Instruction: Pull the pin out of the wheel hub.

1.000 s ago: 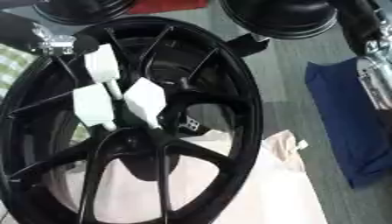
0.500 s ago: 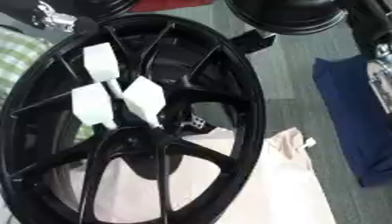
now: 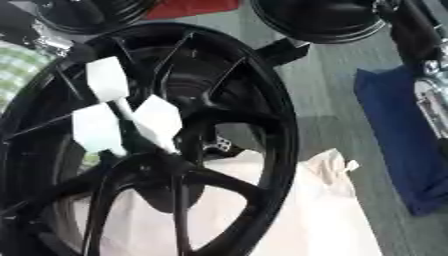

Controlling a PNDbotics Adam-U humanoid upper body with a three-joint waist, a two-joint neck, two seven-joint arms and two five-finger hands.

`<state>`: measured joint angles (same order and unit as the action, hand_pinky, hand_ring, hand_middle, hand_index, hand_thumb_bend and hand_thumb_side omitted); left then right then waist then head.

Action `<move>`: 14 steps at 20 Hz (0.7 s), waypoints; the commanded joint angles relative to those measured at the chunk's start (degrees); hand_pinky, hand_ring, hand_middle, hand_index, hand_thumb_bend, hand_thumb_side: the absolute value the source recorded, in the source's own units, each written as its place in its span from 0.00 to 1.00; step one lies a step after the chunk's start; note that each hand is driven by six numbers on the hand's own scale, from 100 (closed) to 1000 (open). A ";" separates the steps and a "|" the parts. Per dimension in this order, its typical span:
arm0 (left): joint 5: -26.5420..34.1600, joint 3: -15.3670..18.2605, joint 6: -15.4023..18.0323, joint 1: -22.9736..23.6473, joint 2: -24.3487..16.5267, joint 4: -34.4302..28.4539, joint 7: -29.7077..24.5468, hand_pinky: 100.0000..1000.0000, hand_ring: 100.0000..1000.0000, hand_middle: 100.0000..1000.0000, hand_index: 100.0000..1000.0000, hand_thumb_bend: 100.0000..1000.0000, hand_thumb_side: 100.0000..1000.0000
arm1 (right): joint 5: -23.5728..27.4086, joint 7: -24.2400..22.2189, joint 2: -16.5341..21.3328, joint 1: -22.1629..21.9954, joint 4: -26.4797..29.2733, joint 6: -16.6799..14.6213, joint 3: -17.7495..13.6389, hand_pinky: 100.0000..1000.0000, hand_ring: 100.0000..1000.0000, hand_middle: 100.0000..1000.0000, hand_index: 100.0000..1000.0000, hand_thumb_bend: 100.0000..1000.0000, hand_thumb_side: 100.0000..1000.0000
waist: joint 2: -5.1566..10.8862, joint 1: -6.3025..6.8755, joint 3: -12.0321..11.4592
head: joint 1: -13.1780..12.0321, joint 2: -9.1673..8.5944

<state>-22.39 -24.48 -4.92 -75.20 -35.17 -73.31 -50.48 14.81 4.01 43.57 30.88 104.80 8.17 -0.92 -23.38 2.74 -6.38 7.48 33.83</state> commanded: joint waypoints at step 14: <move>0.86 -1.28 0.92 -1.27 -0.70 -1.86 -1.48 0.82 0.85 0.80 0.87 0.56 0.56 | 0.34 -0.38 0.51 0.25 -0.15 0.46 0.25 0.89 0.81 0.72 0.68 0.00 0.76 | 1.02 0.05 -0.37 | -1.80 0.60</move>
<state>-21.27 -26.00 -3.65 -75.20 -35.15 -74.45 -51.98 14.81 3.60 43.06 30.68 104.19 8.59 -0.31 -23.60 3.02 -6.70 5.92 34.26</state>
